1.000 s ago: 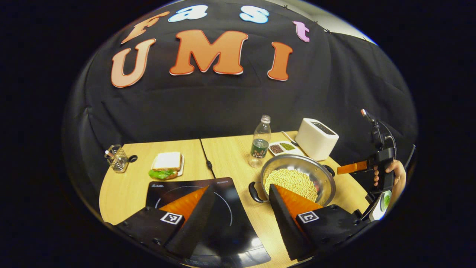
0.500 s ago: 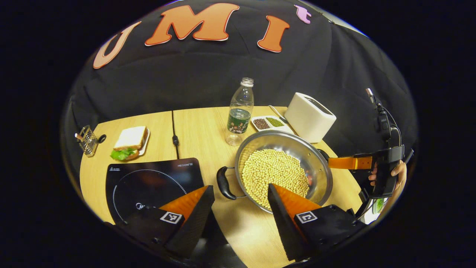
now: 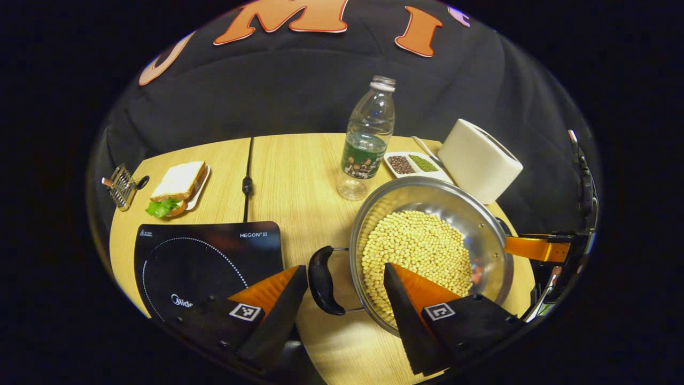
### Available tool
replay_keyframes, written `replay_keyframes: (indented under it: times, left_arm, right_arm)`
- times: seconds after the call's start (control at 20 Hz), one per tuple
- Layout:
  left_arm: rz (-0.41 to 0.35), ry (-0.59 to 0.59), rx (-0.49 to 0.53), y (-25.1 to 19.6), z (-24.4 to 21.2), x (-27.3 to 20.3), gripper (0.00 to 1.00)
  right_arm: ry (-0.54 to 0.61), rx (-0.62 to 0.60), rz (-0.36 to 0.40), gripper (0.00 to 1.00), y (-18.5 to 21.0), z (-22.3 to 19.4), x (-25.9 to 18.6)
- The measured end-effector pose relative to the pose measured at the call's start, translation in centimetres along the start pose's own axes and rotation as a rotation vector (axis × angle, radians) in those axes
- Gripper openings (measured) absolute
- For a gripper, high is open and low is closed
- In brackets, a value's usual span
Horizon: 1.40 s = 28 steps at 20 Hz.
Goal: First push the handle of the pot to place it horizontally, then grasp the pot with both hands and set it on the induction cooktop.
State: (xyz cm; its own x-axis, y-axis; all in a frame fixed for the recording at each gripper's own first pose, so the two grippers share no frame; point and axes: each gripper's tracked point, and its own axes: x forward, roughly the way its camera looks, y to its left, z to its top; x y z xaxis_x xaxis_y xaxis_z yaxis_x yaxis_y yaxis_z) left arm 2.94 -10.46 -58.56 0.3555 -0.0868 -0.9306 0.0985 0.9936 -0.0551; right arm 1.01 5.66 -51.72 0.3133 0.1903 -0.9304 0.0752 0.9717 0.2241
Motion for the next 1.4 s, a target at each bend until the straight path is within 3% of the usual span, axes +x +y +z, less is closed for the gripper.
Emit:
replay_keyframes:
  times: [0.2, 0.45, 0.6, 0.8, 0.9, 1.05, 1.2, 1.4]
  left_arm:
    - [0.017, 0.010, 0.004, -0.9, -1.0, 2.3, 0.91]
    - [0.092, -0.023, 0.066, -0.5, -1.3, 3.7, 0.88]
    - [0.049, -0.039, 0.099, -0.7, -1.6, 3.8, 0.87]
    - [0.020, -0.020, 0.067, -0.6, -2.2, 4.9, 0.86]
    - [0.034, -0.033, 0.055, -0.7, -2.2, 5.2, 0.88]
    - [0.079, -0.082, 0.067, -0.2, -1.3, 5.0, 0.92]
    - [0.095, -0.143, 0.057, 0.7, -0.3, 4.6, 0.92]
    - [0.079, -0.132, 0.062, 0.1, -0.4, 5.4, 0.88]
  right_arm:
    - [-0.021, -0.019, -0.030, 0.92, -0.5, 0.4, 1.3]
    - [-0.024, -0.036, -0.035, 0.93, -0.6, -0.1, 2.6]
    - [-0.034, -0.048, -0.098, 0.95, -2.3, -0.1, 3.1]
    - [-0.058, -0.027, -0.082, 0.94, -2.8, 0.6, 3.8]
    - [-0.064, -0.041, -0.103, 0.94, -3.6, 0.7, 4.1]
    - [-0.092, -0.070, -0.075, 0.92, -2.5, 1.0, 4.6]
    - [-0.121, -0.097, -0.085, 0.91, -2.7, 1.2, 5.1]
    - [-0.170, -0.081, -0.082, 0.89, -3.0, 1.6, 5.3]
